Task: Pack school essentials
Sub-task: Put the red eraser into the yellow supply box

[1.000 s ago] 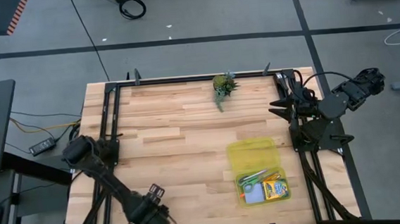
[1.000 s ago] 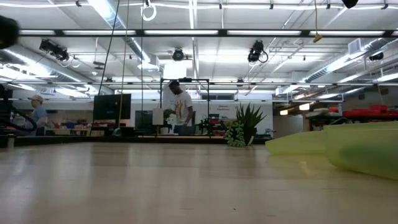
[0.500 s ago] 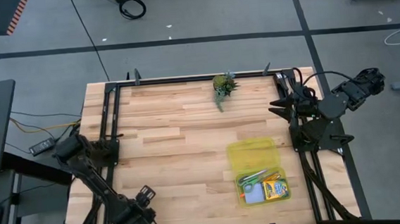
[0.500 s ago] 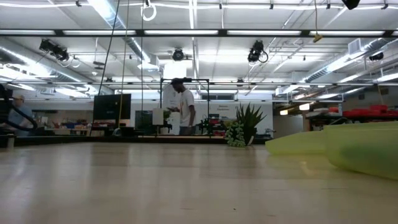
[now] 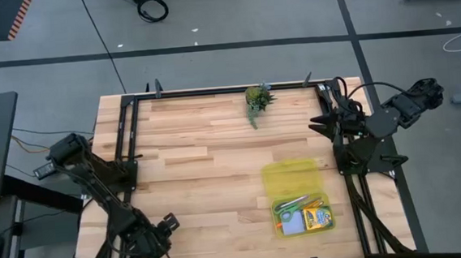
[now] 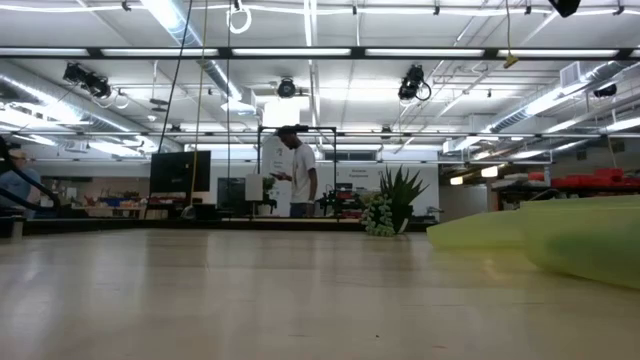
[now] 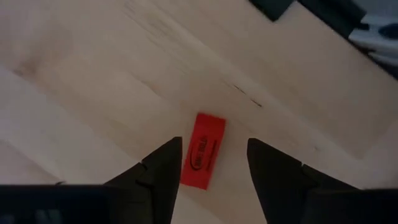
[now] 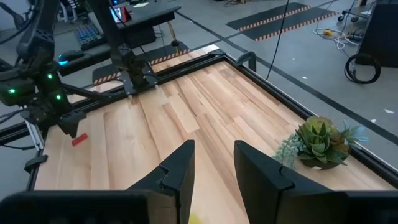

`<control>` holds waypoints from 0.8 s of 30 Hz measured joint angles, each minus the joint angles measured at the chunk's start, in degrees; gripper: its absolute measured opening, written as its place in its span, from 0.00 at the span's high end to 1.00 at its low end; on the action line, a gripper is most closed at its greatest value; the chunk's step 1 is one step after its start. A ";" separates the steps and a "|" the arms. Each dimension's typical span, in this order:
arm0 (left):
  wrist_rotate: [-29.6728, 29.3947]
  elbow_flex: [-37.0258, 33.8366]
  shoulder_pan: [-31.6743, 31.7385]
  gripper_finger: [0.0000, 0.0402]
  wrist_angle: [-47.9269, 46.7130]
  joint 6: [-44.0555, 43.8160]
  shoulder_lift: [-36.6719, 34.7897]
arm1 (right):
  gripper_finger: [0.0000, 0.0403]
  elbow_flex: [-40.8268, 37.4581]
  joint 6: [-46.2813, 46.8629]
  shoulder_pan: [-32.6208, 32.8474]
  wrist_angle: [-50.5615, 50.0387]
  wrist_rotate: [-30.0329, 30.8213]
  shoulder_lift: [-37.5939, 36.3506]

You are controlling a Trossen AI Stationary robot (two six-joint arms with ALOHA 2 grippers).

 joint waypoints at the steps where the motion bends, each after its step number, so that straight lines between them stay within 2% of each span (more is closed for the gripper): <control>1: 0.00 -0.70 0.03 0.52 1.04 1.32 0.00 | 0.70 0.00 0.24 0.00 0.00 0.00 0.15; 8: -0.03 -3.67 0.53 0.48 3.25 5.69 0.00 | 0.70 0.00 0.67 0.00 -0.02 0.00 0.82; 15: -0.01 -5.55 0.44 0.52 5.72 5.80 0.01 | 0.70 0.00 1.00 0.00 -0.02 0.66 0.98; 24: -0.03 -8.08 0.46 0.52 9.08 6.26 0.01 | 0.70 0.00 1.13 -0.81 -0.02 0.66 0.95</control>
